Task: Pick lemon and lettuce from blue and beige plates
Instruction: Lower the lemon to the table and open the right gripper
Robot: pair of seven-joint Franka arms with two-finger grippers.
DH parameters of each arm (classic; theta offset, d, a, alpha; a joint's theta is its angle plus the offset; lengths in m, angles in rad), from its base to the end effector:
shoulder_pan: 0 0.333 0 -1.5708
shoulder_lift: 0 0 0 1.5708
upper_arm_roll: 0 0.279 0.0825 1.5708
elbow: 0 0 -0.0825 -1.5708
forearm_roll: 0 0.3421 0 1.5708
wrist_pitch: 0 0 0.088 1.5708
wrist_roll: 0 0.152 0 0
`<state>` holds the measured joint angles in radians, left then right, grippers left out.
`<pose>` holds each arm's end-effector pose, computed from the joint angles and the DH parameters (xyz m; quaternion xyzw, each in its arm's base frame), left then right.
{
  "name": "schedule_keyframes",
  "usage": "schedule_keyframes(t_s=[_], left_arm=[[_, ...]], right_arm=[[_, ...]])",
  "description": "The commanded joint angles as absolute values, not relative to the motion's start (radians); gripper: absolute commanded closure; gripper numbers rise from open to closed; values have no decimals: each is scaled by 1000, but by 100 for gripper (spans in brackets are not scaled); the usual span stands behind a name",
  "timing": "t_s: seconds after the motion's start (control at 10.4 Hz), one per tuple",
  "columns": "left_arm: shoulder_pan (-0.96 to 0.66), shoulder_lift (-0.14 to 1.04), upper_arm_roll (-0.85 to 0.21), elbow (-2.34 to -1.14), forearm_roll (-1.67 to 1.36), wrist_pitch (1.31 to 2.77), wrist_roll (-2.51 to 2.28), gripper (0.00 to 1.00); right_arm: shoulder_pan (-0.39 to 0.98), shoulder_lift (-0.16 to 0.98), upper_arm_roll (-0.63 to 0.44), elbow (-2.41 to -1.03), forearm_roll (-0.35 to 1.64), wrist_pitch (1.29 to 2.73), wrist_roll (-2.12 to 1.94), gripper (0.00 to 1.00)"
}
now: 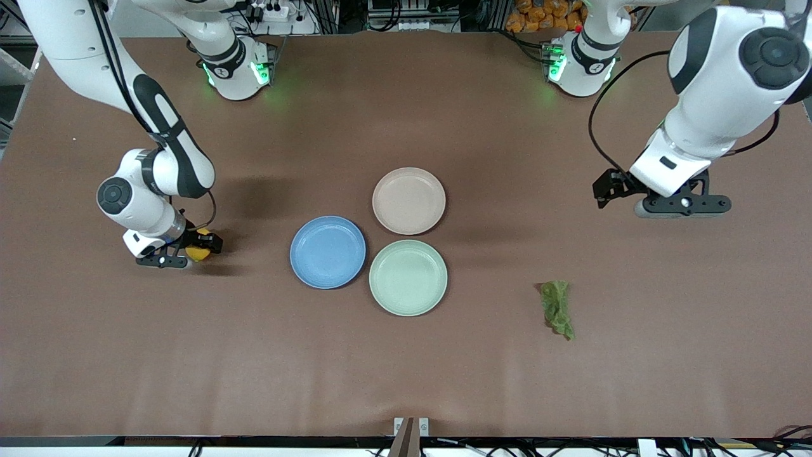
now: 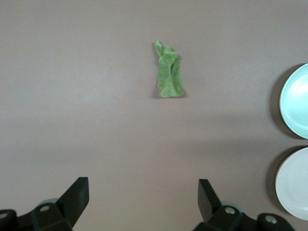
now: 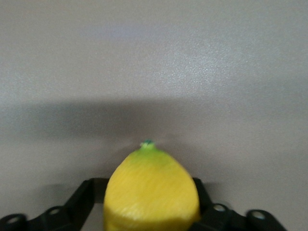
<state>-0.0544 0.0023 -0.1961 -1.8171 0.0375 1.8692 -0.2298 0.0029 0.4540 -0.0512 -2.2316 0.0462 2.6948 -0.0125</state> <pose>0.5151 -0.1271 0.4603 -0.9994 0.0154 -0.0284 0.0114 0.5100 -0.0273 0.1259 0.9993 -0.0360 0.0051 0.0013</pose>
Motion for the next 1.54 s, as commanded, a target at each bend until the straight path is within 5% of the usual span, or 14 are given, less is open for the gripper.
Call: schedule_keyframes(t_s=[0.0, 0.48, 1.06, 1.45], left_arm=[[-48, 2, -206, -1723, 18, 1739, -210, 0], [-52, -2, -206, -1605, 12, 1637, -206, 0], [-52, 2, -209, -1517, 11, 1539, -206, 0], [-51, 2, -209, -1511, -27, 1539, -207, 0]], right_arm=[[5, 425, -48, -2217, 72, 2660, -38, 0], [21, 368, -43, -1924, 58, 2156, -32, 0], [86, 324, -70, -1625, 51, 1793, 14, 0], [81, 209, -80, -1594, 63, 1750, 8, 0]])
